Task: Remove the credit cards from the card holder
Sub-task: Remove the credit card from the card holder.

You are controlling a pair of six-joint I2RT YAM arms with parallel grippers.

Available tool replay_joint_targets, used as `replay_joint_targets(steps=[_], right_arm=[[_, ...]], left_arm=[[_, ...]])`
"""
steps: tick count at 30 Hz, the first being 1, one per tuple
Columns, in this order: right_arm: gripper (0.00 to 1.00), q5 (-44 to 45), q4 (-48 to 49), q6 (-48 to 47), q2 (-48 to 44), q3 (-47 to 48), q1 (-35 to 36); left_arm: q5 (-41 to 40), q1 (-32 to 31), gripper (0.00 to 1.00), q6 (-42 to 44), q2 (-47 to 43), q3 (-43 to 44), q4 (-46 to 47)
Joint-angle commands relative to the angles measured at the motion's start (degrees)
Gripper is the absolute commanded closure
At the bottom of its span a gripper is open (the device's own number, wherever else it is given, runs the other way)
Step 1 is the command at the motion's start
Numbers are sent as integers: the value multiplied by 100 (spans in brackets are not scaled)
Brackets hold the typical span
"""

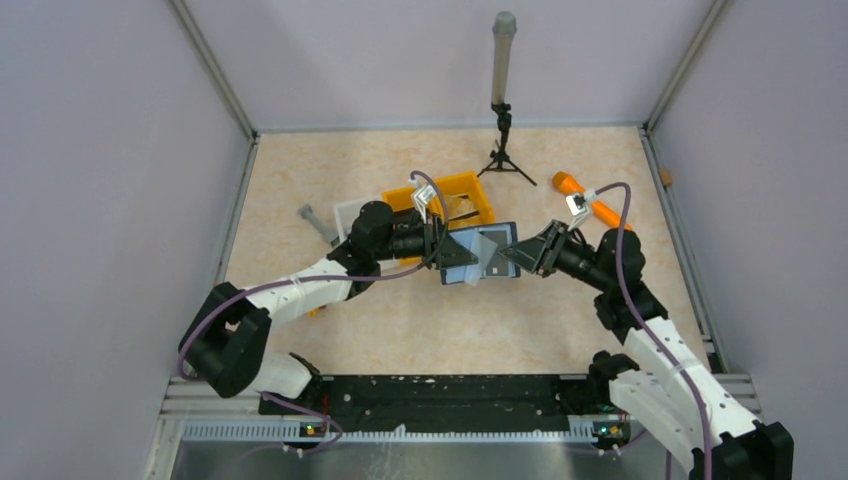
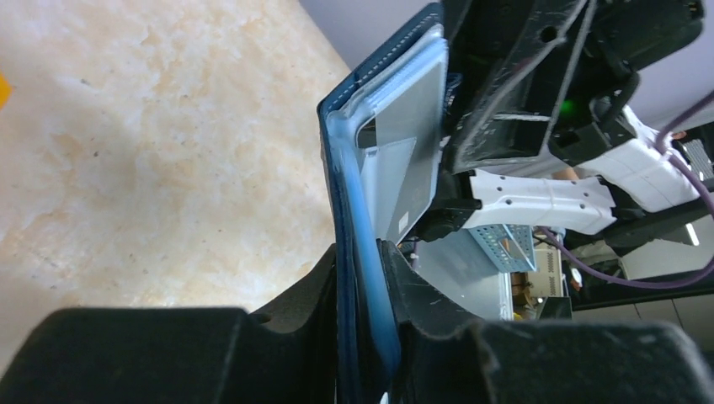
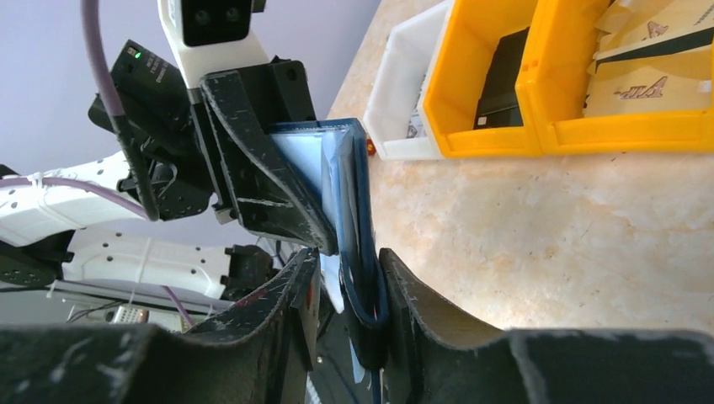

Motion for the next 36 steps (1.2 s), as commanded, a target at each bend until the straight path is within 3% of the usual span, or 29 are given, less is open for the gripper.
replay_joint_targets(steps=[1,5,11,15,19,25,29,36], right_arm=[[67,-289,408,31,151,123,-19],[88,-291,498,105,111,72,-23],[91,-169,362,109,-84,101,-84],[69,-295,348,113,-125,106,-144],[64,-409,367,116,-131,61,-181],[70,-604,643,242,-170,-71,-242],[82,-630,679,274,-175,-82,-252],[72,-727,723,284,-170,-74,-258]], left_arm=[[403,11,76,-342,-174,-34,883],[491,28,76,-418,-146,-9,917],[544,121,75,-600,-120,-98,1151],[553,190,76,-666,-84,-174,1246],[631,274,78,-1022,26,-278,1740],[768,364,83,-1439,163,-384,2371],[745,382,84,-1425,141,-407,2367],[726,414,84,-1480,156,-426,2419]])
